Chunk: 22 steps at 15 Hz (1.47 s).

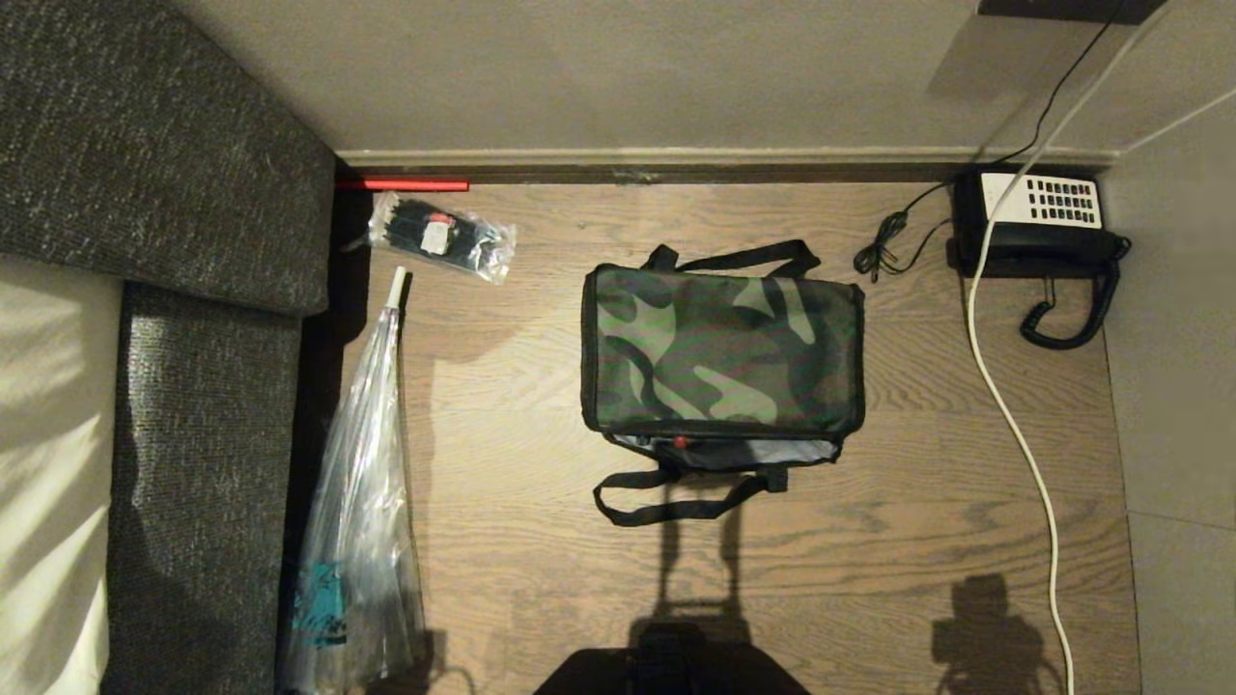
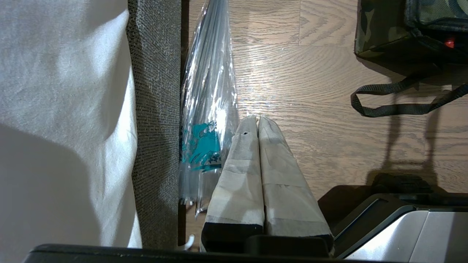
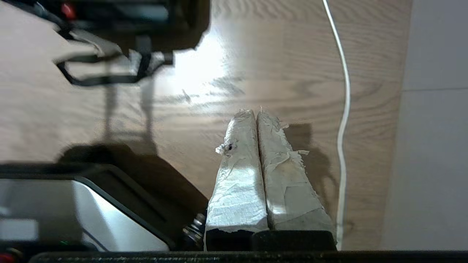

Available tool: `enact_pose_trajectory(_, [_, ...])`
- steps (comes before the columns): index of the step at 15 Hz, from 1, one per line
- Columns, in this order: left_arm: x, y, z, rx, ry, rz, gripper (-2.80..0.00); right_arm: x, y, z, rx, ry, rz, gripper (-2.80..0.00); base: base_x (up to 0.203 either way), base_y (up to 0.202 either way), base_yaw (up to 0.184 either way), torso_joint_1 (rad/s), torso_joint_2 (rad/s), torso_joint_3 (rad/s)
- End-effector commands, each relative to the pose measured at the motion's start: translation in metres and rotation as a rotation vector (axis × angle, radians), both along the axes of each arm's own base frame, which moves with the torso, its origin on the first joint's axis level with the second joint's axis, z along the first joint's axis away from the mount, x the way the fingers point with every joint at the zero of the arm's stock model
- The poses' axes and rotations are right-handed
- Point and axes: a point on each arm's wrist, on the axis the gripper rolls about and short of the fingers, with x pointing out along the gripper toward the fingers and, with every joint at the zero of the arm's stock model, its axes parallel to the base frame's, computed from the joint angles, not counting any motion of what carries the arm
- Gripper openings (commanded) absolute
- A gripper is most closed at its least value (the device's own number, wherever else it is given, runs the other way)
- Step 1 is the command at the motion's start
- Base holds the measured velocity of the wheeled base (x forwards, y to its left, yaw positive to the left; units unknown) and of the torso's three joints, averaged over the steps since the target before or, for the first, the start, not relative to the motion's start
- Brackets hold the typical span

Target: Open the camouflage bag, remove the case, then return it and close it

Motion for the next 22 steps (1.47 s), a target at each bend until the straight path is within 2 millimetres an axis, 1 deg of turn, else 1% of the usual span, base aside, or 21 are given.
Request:
enact_pose_trajectory(1, [0.0002,0.0,-0.0003,0.001,0.002,0.0,-2.8,-0.0012,0.0,-0.0007,0.002,-0.011,-0.001,-2.8,0.0,0.0,0.0,0.0,0.0,0.0])
enact_pose_trajectory(22, [0.0001,0.0001,-0.0004,-0.002,0.005,0.005,-2.8,-0.0014,0.0,-0.0009,0.002,-0.007,-0.001,-2.8,0.0,0.0,0.0,0.0,0.0,0.0])
